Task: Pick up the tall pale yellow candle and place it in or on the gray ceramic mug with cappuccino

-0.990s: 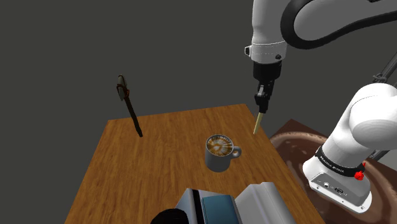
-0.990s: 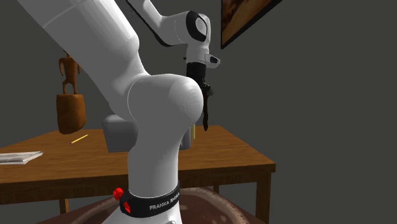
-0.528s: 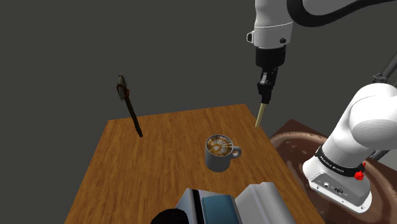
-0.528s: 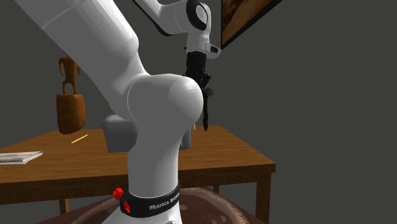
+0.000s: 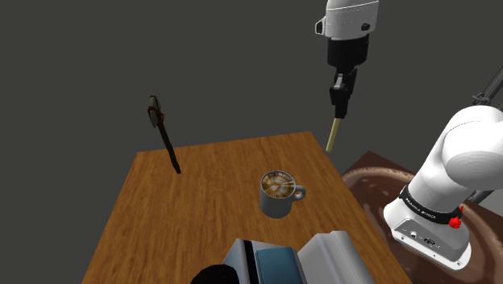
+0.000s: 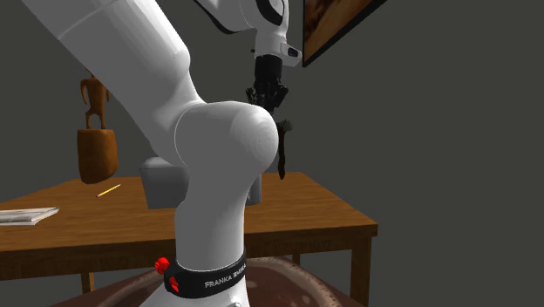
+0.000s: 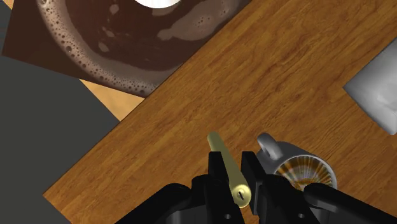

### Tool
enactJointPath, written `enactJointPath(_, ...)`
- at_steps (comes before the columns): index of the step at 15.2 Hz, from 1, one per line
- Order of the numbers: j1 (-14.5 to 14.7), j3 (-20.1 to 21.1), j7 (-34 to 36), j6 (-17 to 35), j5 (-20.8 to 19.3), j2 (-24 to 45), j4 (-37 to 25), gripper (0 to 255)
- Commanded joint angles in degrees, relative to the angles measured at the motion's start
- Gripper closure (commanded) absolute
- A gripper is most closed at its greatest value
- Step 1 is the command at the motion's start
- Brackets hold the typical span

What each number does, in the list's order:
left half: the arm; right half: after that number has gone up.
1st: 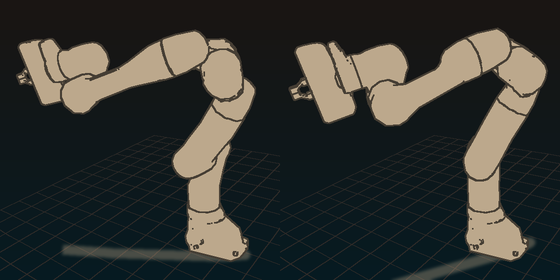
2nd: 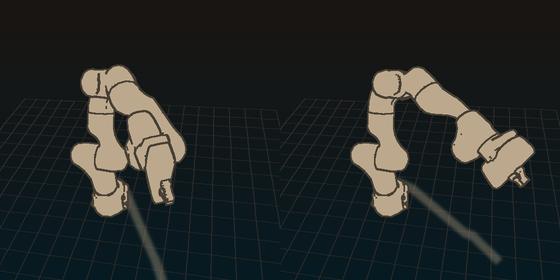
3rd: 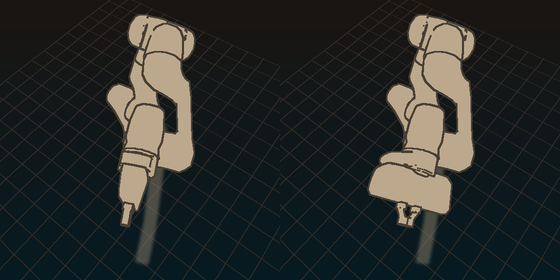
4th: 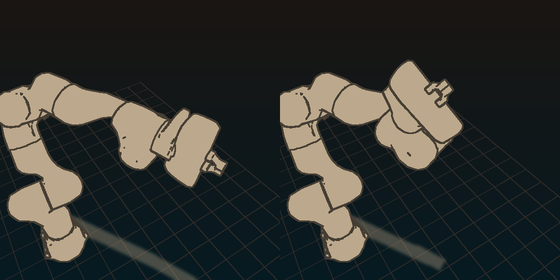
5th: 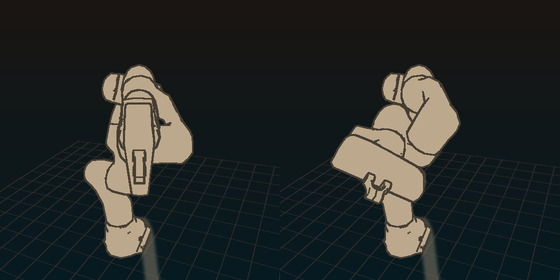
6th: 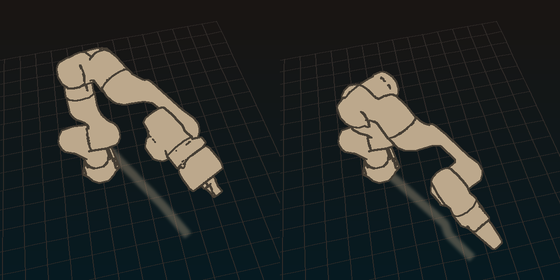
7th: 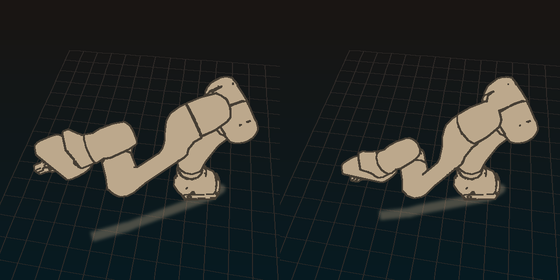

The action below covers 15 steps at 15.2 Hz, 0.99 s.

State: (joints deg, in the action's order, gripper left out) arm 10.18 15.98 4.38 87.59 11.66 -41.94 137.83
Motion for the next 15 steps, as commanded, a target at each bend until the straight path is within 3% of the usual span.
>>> enactJointPath(1,-0.1,-0.3,0.0,-1.6,-0.3,0.2,-1.8,255)
enactJointPath(6,0.1,3.8,4.9,-2.5,1.5,6.3,-9.5,255)
enactJointPath(14,-0.1,12.7,16.2,-5.0,1.7,21.2,-28.1,255)
enactJointPath(15,-0.1,12.7,16.1,-4.3,1.7,21.0,-27.2,255)
